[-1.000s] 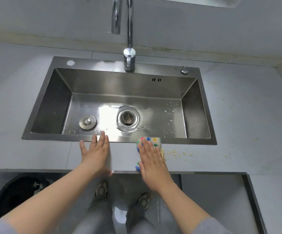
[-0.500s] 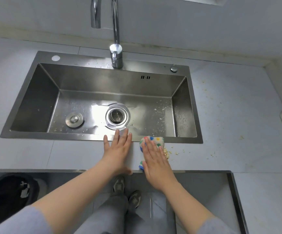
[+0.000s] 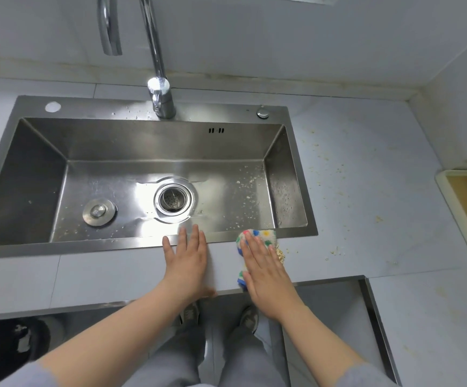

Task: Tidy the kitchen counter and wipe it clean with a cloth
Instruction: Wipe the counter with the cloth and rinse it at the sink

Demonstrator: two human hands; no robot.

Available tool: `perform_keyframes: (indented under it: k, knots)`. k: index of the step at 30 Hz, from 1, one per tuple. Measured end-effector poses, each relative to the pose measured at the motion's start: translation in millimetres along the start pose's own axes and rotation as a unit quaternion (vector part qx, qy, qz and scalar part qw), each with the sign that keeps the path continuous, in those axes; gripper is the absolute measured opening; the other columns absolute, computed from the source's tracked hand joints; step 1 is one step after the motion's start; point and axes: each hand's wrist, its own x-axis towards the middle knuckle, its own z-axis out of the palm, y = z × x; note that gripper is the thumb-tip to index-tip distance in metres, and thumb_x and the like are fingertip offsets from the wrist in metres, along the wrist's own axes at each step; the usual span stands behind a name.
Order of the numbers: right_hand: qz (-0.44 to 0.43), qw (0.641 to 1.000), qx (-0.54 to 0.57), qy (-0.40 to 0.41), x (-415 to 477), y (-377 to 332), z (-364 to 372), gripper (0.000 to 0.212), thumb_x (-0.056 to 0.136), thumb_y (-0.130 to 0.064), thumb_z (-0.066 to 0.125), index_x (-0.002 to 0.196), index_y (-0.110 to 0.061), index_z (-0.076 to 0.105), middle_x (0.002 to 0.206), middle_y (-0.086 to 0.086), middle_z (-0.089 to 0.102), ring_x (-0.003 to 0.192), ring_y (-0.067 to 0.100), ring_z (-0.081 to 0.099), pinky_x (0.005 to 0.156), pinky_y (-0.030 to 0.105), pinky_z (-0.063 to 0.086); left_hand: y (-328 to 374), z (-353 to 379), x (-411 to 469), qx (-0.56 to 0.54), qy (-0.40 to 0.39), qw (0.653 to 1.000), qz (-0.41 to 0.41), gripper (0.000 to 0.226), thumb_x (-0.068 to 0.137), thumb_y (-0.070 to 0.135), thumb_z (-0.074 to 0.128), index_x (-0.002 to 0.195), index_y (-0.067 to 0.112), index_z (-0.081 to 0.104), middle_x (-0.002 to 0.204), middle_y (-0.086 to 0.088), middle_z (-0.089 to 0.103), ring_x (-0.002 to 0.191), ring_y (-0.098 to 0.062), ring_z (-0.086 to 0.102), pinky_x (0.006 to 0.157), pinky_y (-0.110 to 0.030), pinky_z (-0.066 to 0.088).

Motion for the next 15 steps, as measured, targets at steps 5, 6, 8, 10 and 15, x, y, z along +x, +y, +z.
perform_keyframes:
  k: [5, 6, 8, 10, 15]
  knots:
    - [-0.002, 1.0, 0.01, -0.007, -5, 19, -1, 0.065, 0.096, -0.035, 0.021, 0.153, -0.01, 0.003, 0.161, 0.003, -0.006, 0.148, 0.02, -0.003, 0.115, 0.041, 0.005, 21, 0, 7, -0.024, 0.021, 0.999, 0.043, 0.132, 0.064, 0.069, 0.069, 0.151, 0.014, -0.014, 0.159, -0.004, -0.02, 0.146, -0.033, -0.015, 0.111, -0.064, -0.001]
    - [-0.004, 1.0, 0.017, -0.006, -6, 25, -2, 0.064, 0.096, -0.034, 0.023, 0.153, -0.011, 0.003, 0.161, 0.002, -0.006, 0.148, 0.02, -0.003, 0.115, 0.041, 0.005, 30, -1, 10, -0.026, 0.022, 0.998, 0.045, 0.133, 0.063, 0.07, 0.069, 0.151, 0.014, -0.015, 0.158, -0.004, -0.021, 0.146, -0.032, -0.016, 0.111, -0.064, -0.001]
    - [-0.011, 1.0, 0.024, -0.002, -9, 38, -2, 0.064, 0.096, -0.031, 0.027, 0.153, -0.011, 0.004, 0.161, 0.002, -0.004, 0.148, 0.02, -0.001, 0.115, 0.042, 0.006, 48, -1, 14, -0.036, 0.024, 0.998, 0.043, 0.137, 0.06, 0.073, 0.069, 0.15, 0.015, -0.016, 0.158, -0.003, -0.022, 0.146, -0.032, -0.017, 0.111, -0.064, -0.003]
    - [-0.014, 1.0, 0.025, -0.005, -13, 55, -4, 0.064, 0.096, -0.031, 0.028, 0.153, -0.011, 0.006, 0.161, 0.003, -0.002, 0.148, 0.021, 0.001, 0.114, 0.042, 0.008, 70, -1, 17, -0.043, 0.021, 0.998, 0.036, 0.139, 0.058, 0.074, 0.069, 0.15, 0.015, -0.017, 0.158, -0.002, -0.023, 0.145, -0.032, -0.019, 0.11, -0.064, -0.004]
    - [-0.011, 1.0, 0.021, -0.009, -26, 102, -12, 0.063, 0.096, -0.033, 0.023, 0.153, -0.011, 0.005, 0.161, 0.002, -0.004, 0.148, 0.02, -0.001, 0.115, 0.042, 0.006, 114, -7, 22, -0.04, 0.011, 0.999, 0.01, 0.138, 0.06, 0.075, 0.068, 0.15, 0.016, -0.018, 0.157, -0.005, -0.025, 0.143, -0.035, -0.023, 0.111, -0.064, -0.007]
